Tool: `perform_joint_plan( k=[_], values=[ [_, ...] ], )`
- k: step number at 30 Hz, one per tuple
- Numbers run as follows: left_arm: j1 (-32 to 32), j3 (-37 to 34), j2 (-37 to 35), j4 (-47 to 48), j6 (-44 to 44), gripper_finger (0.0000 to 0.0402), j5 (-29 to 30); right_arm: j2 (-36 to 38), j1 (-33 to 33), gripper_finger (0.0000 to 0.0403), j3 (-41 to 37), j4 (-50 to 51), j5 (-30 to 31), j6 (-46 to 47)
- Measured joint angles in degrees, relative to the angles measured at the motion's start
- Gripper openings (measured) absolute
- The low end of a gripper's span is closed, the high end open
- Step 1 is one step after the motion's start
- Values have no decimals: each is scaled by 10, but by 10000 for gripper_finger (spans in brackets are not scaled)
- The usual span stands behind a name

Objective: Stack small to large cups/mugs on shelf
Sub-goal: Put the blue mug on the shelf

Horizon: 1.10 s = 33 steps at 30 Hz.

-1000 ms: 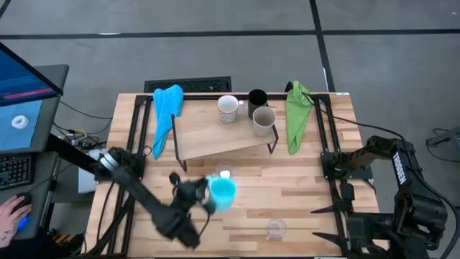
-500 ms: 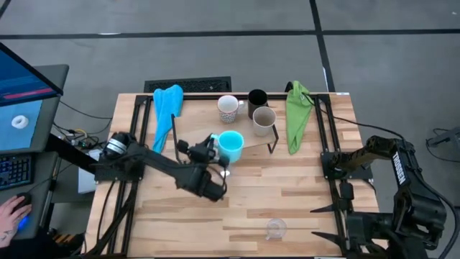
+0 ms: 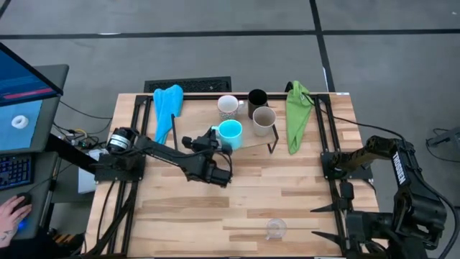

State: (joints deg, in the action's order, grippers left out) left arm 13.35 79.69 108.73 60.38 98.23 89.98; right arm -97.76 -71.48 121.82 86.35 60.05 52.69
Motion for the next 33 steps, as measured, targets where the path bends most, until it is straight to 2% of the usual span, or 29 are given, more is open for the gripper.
perform_joint_plan(
  k=[7,13,33],
  values=[
    [0,-20,0,-133,-132,1,0,0,0,254,0,0,0,14],
    [-3,-22,0,-179,-214,7,0,0,0,254,0,0,0,14],
    [-20,-22,27,-192,-209,11,2,0,0,254,0,-2,-2,14]
  ],
)
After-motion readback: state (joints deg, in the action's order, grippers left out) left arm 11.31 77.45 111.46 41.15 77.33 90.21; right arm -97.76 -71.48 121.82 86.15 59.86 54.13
